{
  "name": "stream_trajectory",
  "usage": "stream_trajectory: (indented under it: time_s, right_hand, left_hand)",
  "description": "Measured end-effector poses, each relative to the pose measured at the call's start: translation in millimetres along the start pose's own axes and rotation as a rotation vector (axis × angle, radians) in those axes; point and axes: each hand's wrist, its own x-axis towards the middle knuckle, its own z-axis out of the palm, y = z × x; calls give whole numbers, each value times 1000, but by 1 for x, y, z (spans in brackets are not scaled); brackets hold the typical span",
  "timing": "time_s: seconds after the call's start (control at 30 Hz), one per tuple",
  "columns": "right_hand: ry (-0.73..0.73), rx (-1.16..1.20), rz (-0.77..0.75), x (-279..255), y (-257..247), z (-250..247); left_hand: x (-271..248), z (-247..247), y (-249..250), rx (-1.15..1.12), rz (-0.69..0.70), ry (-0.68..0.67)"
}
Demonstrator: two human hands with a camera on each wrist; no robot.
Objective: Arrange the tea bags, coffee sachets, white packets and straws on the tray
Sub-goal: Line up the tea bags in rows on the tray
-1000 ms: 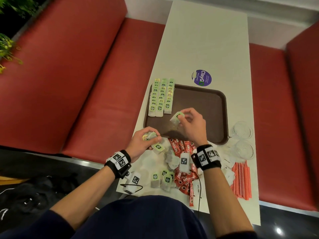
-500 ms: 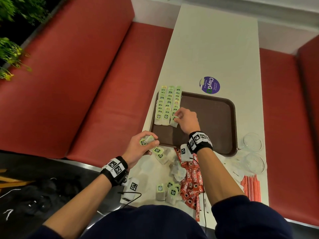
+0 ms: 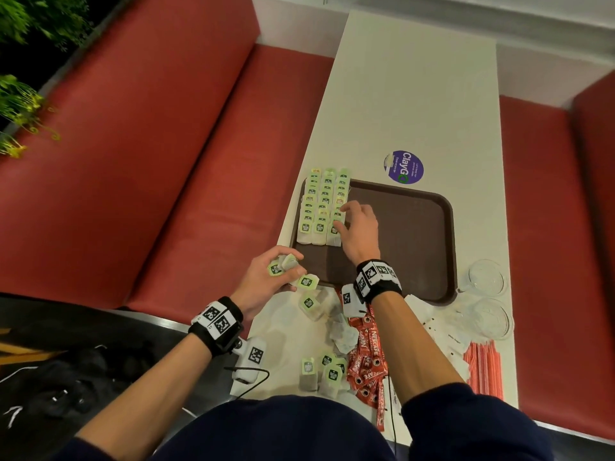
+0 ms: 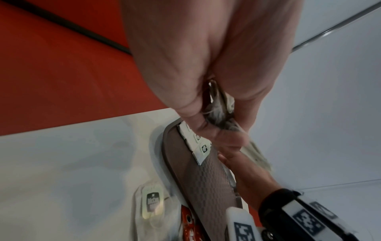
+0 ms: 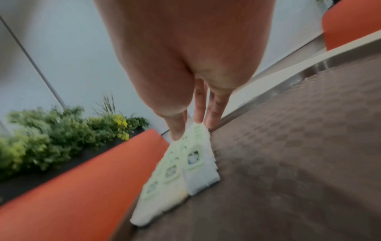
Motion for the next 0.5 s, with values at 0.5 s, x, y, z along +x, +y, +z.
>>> stream_trajectory:
  time_s: [0.5]
  right_hand:
    - [-302, 798, 225, -127, -49, -22]
  left_hand:
    - [-10, 9, 7, 34, 231, 197]
